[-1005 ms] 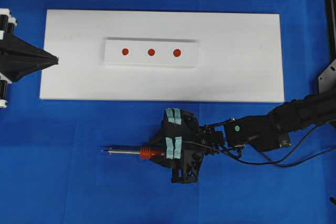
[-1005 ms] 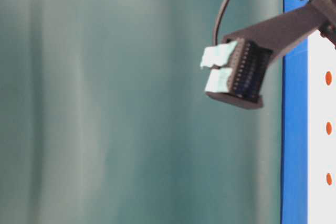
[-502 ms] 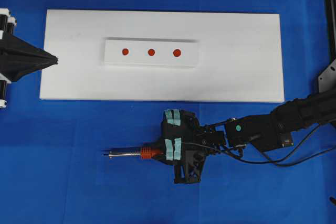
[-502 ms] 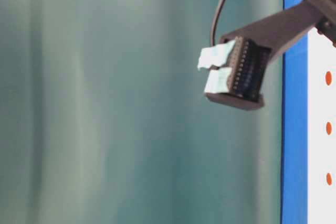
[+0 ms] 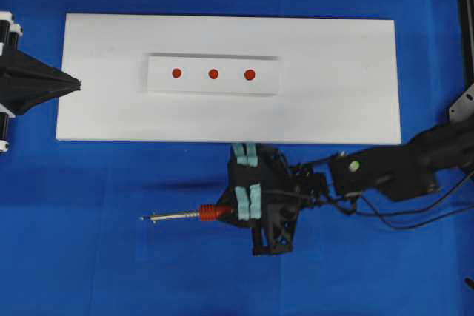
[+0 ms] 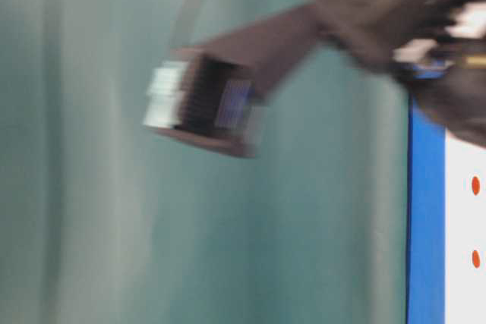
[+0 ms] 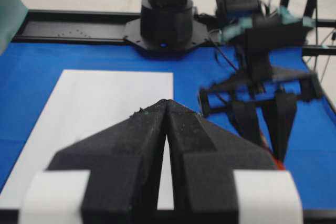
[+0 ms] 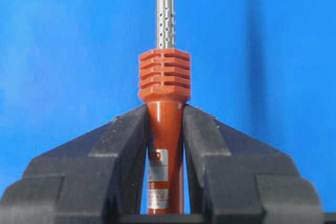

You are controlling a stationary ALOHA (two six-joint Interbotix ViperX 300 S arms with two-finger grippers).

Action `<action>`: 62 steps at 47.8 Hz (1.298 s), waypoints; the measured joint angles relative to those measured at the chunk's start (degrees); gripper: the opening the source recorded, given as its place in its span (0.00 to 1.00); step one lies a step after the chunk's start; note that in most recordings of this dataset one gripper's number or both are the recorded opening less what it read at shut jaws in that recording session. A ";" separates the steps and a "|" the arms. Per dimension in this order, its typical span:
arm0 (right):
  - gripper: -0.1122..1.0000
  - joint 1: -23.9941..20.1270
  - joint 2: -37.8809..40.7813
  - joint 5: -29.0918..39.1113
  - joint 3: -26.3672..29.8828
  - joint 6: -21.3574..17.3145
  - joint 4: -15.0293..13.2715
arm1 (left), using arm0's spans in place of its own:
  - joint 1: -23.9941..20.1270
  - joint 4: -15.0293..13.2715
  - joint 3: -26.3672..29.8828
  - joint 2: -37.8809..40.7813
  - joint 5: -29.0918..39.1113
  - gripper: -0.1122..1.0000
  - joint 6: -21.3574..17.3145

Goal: Touch the tip of the soldering iron to the mark.
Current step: 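Lift the iron and carry it over the white strip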

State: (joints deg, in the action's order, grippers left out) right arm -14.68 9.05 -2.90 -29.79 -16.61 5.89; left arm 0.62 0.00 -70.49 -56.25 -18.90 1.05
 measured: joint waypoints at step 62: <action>0.16 12.57 -10.63 21.18 4.75 2.02 -16.08 | 0.00 0.00 -0.09 -0.53 0.00 0.10 0.00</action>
State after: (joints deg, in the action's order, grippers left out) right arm -2.11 -1.58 18.28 -25.05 -14.59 -10.20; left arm 0.62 0.00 -70.58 -56.78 -18.90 1.05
